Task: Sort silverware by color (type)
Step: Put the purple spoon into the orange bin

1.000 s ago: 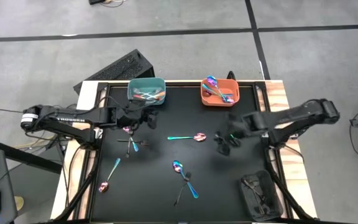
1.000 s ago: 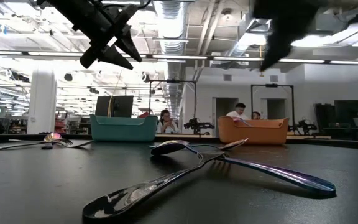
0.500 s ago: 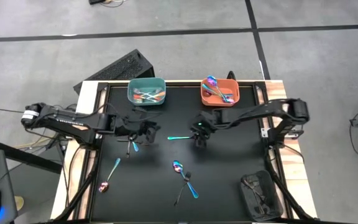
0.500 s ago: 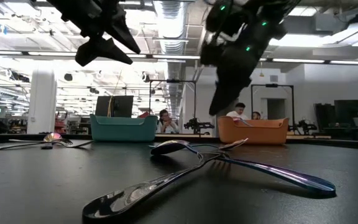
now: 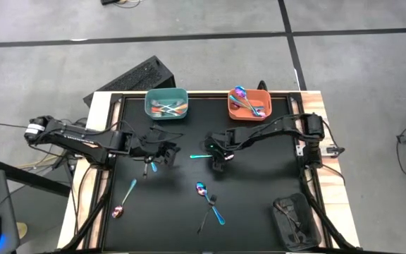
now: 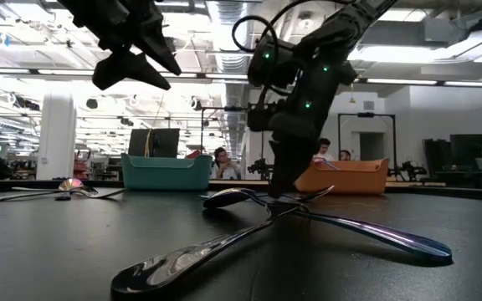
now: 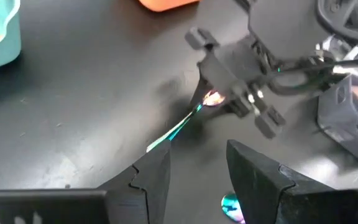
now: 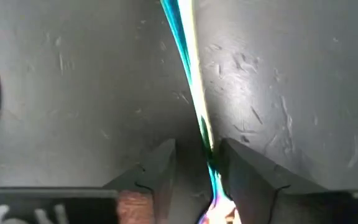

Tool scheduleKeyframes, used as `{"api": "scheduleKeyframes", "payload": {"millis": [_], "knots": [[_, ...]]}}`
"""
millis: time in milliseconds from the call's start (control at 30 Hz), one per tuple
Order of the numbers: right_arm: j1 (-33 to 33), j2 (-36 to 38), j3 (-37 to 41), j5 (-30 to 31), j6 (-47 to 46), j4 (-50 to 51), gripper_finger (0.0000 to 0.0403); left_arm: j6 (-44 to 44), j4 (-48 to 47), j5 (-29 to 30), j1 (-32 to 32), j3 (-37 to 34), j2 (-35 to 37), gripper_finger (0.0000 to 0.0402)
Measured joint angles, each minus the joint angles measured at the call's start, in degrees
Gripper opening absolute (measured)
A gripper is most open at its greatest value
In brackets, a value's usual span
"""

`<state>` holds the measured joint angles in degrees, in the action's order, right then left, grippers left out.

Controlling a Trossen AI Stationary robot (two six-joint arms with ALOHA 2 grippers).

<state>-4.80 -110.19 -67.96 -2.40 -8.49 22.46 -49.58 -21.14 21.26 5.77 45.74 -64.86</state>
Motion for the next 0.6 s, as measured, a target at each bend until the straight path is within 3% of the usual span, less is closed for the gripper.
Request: {"api": "scheduleKeyframes", "payload": {"millis": [133,333,467,600], "knots": [[-0.1,0.1,0.0,2.3,-2.4,1.2,0.0119,0.0,-2.1,0.7,0.9,0.0,0.0,0.0144],[-1.6,0.3,-0.2,3.2,-2.0,5.2,0.0016,0.0,-2.6,3.0,1.4,0.0,0.0,0.0144],[-2.6,3.4,-0.9,6.6,-5.5,12.0,0.0010,0.0,-2.6,3.0,1.7,0.0,0.0,0.0144],[-3.8,11.4,-2.5,11.4,-4.2,11.2,0.0006,0.0,-2.9,3.2,2.4,0.0,0.0,0.0144]]}}
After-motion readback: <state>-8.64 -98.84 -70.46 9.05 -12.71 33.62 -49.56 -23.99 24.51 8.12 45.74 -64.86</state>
